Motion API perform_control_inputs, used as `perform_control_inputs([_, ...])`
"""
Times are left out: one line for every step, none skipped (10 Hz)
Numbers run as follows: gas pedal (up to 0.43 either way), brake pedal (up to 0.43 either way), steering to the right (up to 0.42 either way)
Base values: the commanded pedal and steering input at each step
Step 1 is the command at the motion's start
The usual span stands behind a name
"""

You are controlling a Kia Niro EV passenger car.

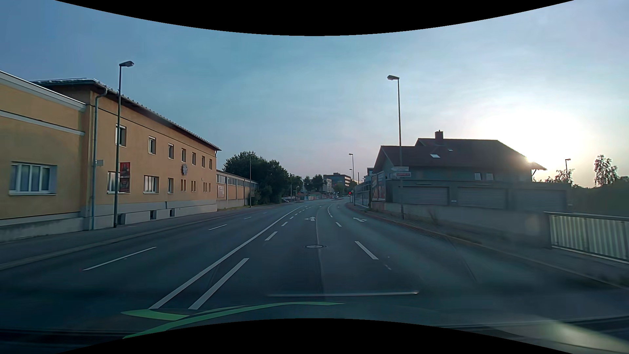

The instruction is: Follow the waypoints while adhering to traffic rules and regulations

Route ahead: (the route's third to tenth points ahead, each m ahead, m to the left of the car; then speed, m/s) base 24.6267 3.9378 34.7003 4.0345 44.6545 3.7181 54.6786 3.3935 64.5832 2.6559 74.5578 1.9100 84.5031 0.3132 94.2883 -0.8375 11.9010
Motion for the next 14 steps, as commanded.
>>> perform_control_inputs([0.000,0.201,-0.001])
perform_control_inputs([0.000,0.201,-0.001])
perform_control_inputs([0.000,0.201,-0.001])
perform_control_inputs([0.000,0.201,-0.001])
perform_control_inputs([0.000,0.201,-0.001])
perform_control_inputs([0.000,0.195,-0.001])
perform_control_inputs([0.000,0.195,0.000])
perform_control_inputs([0.000,0.195,-0.001])
perform_control_inputs([0.000,0.183,-0.001])
perform_control_inputs([0.000,0.183,0.000])
perform_control_inputs([0.000,0.183,0.000])
perform_control_inputs([0.000,0.183,0.000])
perform_control_inputs([0.000,0.183,0.000])
perform_control_inputs([0.000,0.183,0.000])
